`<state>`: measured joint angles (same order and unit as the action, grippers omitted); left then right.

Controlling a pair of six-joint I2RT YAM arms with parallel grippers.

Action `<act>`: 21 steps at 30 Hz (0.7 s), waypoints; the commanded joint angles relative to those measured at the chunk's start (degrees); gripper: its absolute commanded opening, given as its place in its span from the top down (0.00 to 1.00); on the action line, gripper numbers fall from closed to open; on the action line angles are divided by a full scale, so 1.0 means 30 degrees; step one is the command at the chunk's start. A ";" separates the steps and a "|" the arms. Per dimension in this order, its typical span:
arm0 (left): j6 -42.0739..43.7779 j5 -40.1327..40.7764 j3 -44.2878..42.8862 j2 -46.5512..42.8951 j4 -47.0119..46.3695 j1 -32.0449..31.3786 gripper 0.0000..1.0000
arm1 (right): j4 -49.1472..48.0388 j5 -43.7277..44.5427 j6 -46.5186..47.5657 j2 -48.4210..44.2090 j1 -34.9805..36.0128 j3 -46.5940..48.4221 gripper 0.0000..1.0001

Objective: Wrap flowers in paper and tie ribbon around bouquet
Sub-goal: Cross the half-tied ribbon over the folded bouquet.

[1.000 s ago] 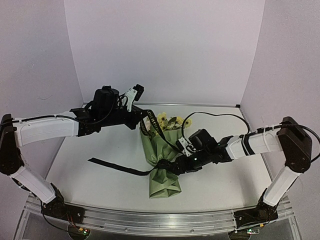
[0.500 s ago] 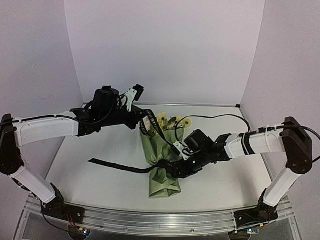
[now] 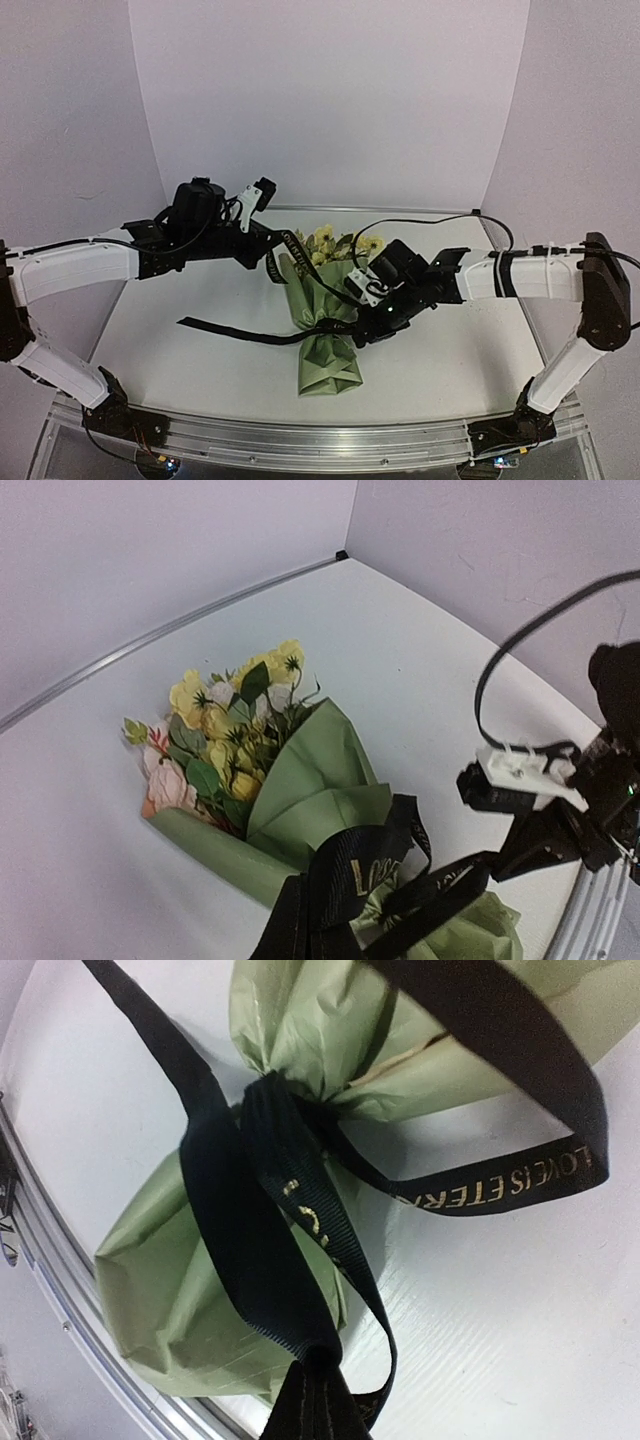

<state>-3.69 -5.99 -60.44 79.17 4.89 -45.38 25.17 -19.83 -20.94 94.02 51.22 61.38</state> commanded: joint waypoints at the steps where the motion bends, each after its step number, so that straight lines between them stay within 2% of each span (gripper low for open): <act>1: -0.1607 -0.2211 0.1170 -0.2124 0.2293 -0.0040 1.00 | 0.2124 -0.0690 -0.0069 -0.0804 -0.0778 0.2354 1.00; 4: -0.2346 -0.3777 0.2029 -0.3216 0.3274 -0.0571 1.00 | 0.3113 -0.1526 -0.0437 -0.0103 -0.1338 0.3919 1.00; 7: -0.2432 -0.4871 0.2238 -0.3744 0.4036 -0.2200 1.00 | 0.4429 -0.2444 -0.0710 0.1047 -0.1865 0.5801 1.00; 11: -0.2537 -0.6602 0.1818 -0.3012 0.4243 -0.4360 1.00 | 0.5502 -0.3301 -0.1079 0.2604 -0.2506 0.7601 1.00; 14: -0.2217 -0.8090 0.1438 -0.2282 0.3096 -0.5470 1.00 | 0.5729 -0.4103 -0.1768 0.3592 -0.3038 0.8667 1.00; 21: -0.0678 -0.8852 -0.1974 0.3062 0.0109 -0.7198 0.99 | 0.5859 -0.5483 -0.2605 0.5132 -0.3845 1.0097 1.00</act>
<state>-8.56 -29.50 -59.15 80.73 13.57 -65.55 41.15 -32.50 -26.61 108.03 40.78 87.72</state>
